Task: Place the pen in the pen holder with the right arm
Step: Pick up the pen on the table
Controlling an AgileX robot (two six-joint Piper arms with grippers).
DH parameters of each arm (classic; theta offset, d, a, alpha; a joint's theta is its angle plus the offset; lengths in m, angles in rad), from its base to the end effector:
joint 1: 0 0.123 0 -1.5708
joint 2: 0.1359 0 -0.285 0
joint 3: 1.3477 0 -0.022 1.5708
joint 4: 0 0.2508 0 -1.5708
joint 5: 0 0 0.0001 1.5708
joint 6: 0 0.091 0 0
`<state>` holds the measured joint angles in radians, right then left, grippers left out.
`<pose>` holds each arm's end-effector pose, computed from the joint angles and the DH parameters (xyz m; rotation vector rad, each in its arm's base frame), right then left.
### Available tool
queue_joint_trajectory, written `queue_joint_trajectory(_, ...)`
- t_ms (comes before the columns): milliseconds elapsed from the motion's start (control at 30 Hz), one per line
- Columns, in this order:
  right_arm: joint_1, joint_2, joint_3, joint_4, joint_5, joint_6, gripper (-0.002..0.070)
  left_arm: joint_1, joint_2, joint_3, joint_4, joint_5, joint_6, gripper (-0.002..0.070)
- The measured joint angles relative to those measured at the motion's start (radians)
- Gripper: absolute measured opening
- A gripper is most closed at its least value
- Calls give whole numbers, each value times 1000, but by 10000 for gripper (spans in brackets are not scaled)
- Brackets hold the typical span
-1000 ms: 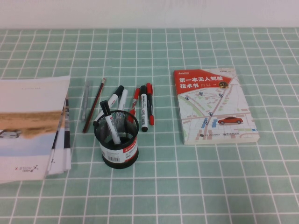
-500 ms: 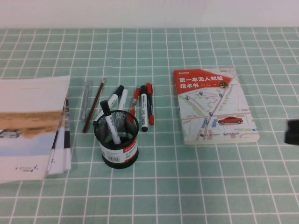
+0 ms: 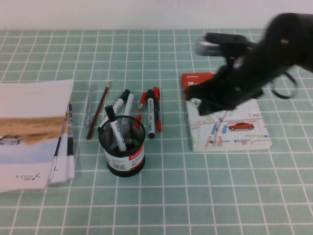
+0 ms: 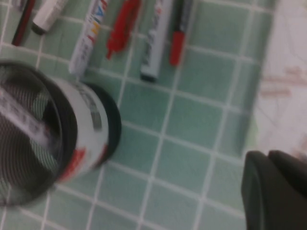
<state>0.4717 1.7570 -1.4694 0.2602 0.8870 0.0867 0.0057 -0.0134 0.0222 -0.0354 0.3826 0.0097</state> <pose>0.3330 0.1902 0.2867 -0.3634 2.6771 0.4990 0.0522 -0.0009 0.1721 -0.0179 1.8747 -0.0244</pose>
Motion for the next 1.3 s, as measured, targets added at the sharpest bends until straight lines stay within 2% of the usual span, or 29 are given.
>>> queue_joint_trajectory(267, 71, 344, -469, -109, 193, 109, 5, 0, 0, 0, 0, 0, 0, -4)
queue_joint_trajectory(533, 101, 580, -809, -129, 281, 126, 168, 0, 0, 0, 0, 0, 0, -4)
queue_joint_trajectory(633, 107, 643, -883, -133, 290, 128, 195, 0, 0, 0, 0, 0, 0, -4)
queue_joint_trajectory(833, 107, 731, -967, -191, 292, 166, 206, 0, 0, 0, 0, 0, 0, -4)
queue_joint_trajectory(1300, 107, 787, -981, -223, 256, 174, 206, 0, 0, 0, 0, 0, 0, -4)
